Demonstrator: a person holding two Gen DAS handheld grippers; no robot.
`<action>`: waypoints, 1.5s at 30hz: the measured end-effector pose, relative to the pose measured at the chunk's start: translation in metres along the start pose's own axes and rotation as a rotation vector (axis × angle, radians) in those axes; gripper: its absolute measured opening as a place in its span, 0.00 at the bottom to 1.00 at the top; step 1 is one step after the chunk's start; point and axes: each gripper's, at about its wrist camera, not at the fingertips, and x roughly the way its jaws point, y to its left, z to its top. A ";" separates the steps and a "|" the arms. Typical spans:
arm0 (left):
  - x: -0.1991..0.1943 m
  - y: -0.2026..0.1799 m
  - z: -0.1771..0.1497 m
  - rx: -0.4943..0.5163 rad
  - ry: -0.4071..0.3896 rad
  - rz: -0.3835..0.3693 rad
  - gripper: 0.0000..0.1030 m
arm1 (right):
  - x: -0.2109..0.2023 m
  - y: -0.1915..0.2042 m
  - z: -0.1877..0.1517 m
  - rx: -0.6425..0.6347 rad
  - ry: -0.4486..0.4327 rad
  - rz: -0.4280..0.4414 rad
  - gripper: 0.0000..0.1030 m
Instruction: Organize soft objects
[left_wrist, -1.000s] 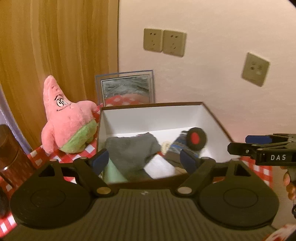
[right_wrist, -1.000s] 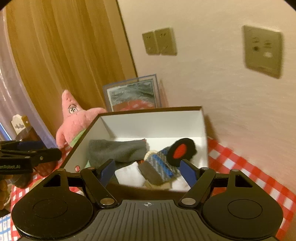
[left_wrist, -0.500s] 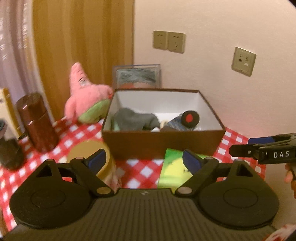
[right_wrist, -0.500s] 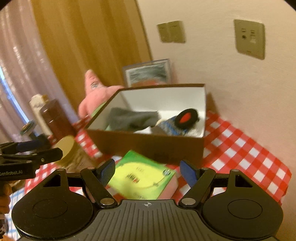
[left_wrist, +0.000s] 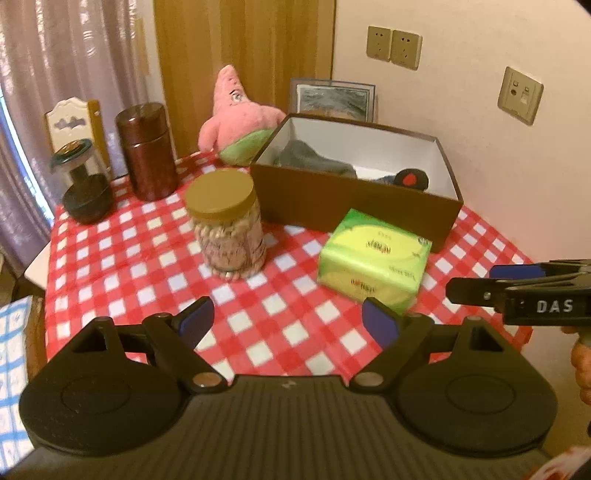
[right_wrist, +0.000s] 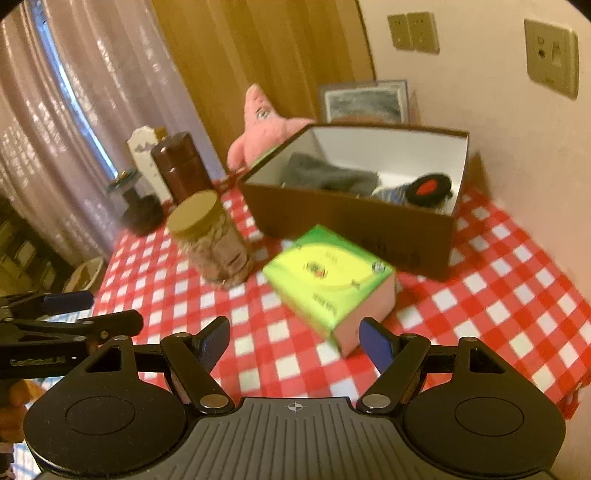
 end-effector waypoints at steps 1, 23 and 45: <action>-0.004 -0.002 -0.004 -0.004 0.004 0.008 0.84 | 0.000 -0.001 -0.004 -0.004 0.008 0.005 0.74; -0.066 0.005 -0.054 -0.002 0.028 -0.022 0.84 | -0.050 0.042 -0.059 0.035 -0.004 -0.065 0.74; -0.109 0.092 -0.116 0.048 0.056 -0.123 0.83 | -0.064 0.155 -0.128 0.077 0.002 -0.148 0.74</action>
